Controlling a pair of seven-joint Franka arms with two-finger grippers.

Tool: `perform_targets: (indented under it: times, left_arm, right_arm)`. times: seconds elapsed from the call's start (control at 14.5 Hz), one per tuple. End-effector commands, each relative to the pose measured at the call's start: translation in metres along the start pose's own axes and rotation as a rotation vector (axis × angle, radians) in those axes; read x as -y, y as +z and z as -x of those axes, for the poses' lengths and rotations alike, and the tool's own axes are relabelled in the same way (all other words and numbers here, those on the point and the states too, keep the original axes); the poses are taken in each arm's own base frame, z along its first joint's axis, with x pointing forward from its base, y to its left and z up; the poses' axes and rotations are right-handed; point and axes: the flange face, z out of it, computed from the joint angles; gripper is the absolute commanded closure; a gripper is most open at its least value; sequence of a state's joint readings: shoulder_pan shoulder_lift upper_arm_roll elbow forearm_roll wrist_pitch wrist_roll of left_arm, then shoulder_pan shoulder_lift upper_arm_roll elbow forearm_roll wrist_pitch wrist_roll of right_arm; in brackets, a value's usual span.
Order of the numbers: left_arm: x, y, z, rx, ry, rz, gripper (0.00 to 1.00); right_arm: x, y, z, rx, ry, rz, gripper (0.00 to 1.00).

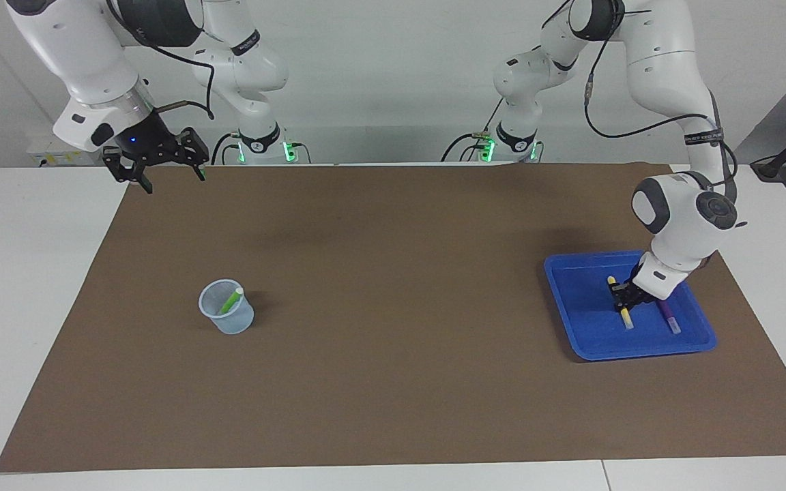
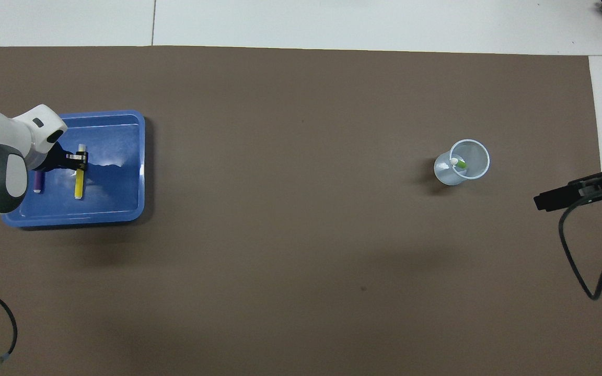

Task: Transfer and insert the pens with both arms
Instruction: 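Grasp the yellow pen with the left gripper while the right gripper withdraws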

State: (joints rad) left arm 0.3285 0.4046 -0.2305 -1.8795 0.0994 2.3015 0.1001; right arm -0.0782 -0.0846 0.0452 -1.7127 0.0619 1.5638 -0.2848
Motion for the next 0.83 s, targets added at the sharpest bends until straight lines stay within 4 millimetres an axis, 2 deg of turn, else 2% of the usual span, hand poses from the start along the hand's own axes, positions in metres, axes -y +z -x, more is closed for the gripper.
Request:
perform_targets:
  times: [0.0, 0.14, 0.28, 0.41, 0.76]
  left_arm:
    - [0.003, -0.004, 0.009, 0.041, 0.005, -0.006, 1.0]
    - [-0.004, -0.017, 0.007, 0.065, 0.012, -0.007, 1.0]
    - [-0.014, -0.039, 0.006, 0.08, 0.008, 0.006, 1.0]
    - [-0.029, -0.056, 0.007, 0.071, -0.017, 0.051, 1.0]
    - [-0.067, -0.07, 0.005, 0.104, -0.152, 0.09, 1.0]
  right_arm:
    - [0.003, 0.0, 0.008, -0.004, 0.023, -0.036, 0.0]
    - [0.005, 0.001, 0.007, -0.01, 0.027, -0.034, 0.0]
    - [0.006, 0.0, 0.007, -0.015, 0.025, -0.036, 0.0]
    - [0.005, 0.001, 0.007, -0.014, 0.027, -0.044, 0.0]
    - [0.006, 0.001, 0.007, -0.014, 0.025, -0.044, 0.0]
